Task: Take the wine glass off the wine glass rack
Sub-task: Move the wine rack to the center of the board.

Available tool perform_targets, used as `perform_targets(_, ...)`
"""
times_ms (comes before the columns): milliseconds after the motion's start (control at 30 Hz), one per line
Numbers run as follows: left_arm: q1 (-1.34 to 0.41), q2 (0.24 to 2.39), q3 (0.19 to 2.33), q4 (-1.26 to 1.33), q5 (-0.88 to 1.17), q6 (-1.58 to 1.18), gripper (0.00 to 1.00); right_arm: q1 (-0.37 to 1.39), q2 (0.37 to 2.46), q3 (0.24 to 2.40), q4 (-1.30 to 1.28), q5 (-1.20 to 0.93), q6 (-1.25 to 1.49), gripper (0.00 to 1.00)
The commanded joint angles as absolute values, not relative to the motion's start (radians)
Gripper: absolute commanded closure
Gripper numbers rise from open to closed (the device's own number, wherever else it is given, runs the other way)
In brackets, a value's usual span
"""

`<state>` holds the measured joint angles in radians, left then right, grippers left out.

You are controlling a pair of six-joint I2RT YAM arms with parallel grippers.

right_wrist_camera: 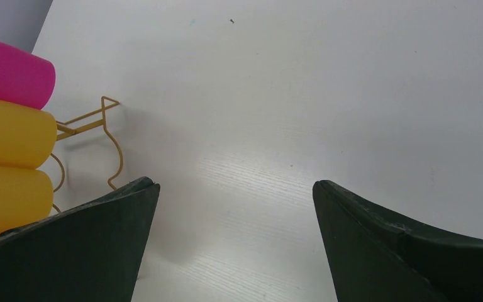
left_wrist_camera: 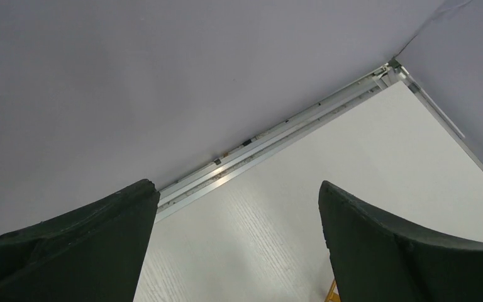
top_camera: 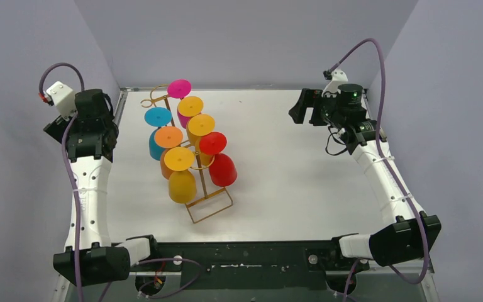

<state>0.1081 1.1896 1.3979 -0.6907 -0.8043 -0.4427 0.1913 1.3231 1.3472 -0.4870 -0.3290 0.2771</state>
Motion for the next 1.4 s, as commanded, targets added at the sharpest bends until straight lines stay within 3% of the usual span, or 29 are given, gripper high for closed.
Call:
perform_targets(0, 0.128, 1.184, 1.400, -0.726, -0.808, -0.530, 0.03, 0.194, 1.318, 1.334, -0.455, -0.305, 0.278, 0.00)
perform_targets(233, 0.204, 1.175, 1.219, -0.749, -0.690, -0.617, 0.03, 0.194, 1.332, 1.279, -0.433, -0.305, 0.308, 0.00)
perform_targets(567, 0.452, 1.298, 1.052, -0.742, -0.148, -0.617, 0.03, 0.192, 1.311, 1.215, -0.422, -0.287, 0.320, 0.00)
perform_targets(967, 0.435, 1.197, 0.631, -0.332, 0.266, -0.745, 0.03, 0.192, 1.318, 1.184, -0.421, -0.284, 0.322, 0.00)
perform_targets(1167, 0.313, 1.209, 0.545, -0.224, 0.264, -0.823, 0.04, 0.192, 1.318, 1.168, -0.420, -0.282, 0.328, 0.00)
perform_targets(1367, 0.156, 1.247, 0.498, -0.092, 0.260, -0.921, 0.12, 0.193, 1.317, 1.158, -0.425, -0.288, 0.339, 0.00)
